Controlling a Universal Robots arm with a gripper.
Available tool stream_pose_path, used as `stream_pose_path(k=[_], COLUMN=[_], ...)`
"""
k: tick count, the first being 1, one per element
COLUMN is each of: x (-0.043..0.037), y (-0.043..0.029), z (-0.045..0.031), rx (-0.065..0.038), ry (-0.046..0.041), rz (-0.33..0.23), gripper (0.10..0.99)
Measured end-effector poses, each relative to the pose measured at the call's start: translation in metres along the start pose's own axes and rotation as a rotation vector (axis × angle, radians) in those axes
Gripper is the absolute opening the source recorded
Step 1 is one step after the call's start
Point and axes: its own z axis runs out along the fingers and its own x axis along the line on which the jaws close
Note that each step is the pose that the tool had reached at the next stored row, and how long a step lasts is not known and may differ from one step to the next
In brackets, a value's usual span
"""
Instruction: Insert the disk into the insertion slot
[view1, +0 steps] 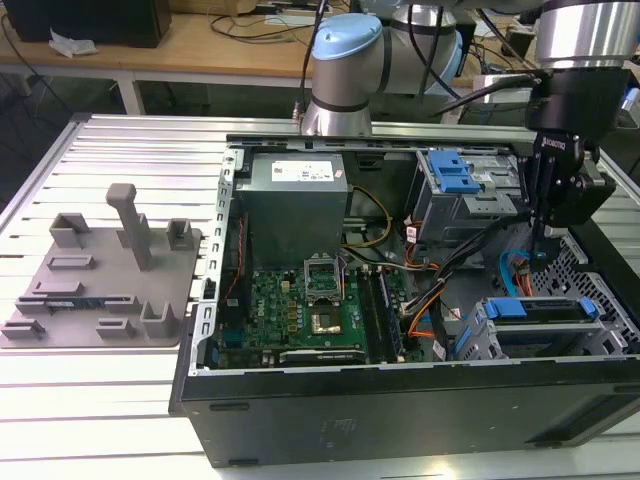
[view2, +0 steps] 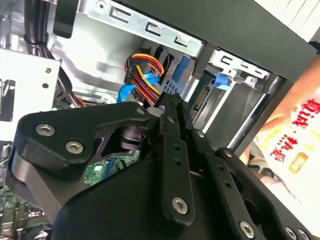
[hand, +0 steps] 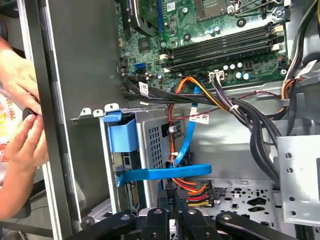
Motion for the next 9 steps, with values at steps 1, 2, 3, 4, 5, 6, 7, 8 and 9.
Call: stream_pose_path(k=[1, 2, 3, 4, 5, 6, 7, 8, 9], x=[0.0023, 0.0037, 0.005, 0.0062, 0.0074, 0.0086, 0.0107, 0.0122, 0.0151], y=[-0.0003, -0.0004, -0.0005, -0.0007, -0.0008, -0.0009, -0.0011, -0.0014, -0.0018], z=[-0.0002, -0.0001, 0.0001, 0.0003, 0.0004, 0.0004, 0.0, -0.0005, -0.0021], rx=[-0.002, -0.004, -0.006, -0.008, -0.011, -0.013, -0.015, -0.016, -0.017], ry=[-0.0202, -0.0382, -0.0584, -0.0777, -0.0988, -0.1173, -0.1387, -0.1501, -0.1607], rz=[0.001, 0.002, 0.003, 0.004, 0.005, 0.006, 0.007, 0.008, 0.008], gripper=[0.169, 0.169, 0.169, 0.169, 0.169, 0.169, 0.169, 0.169, 0.169])
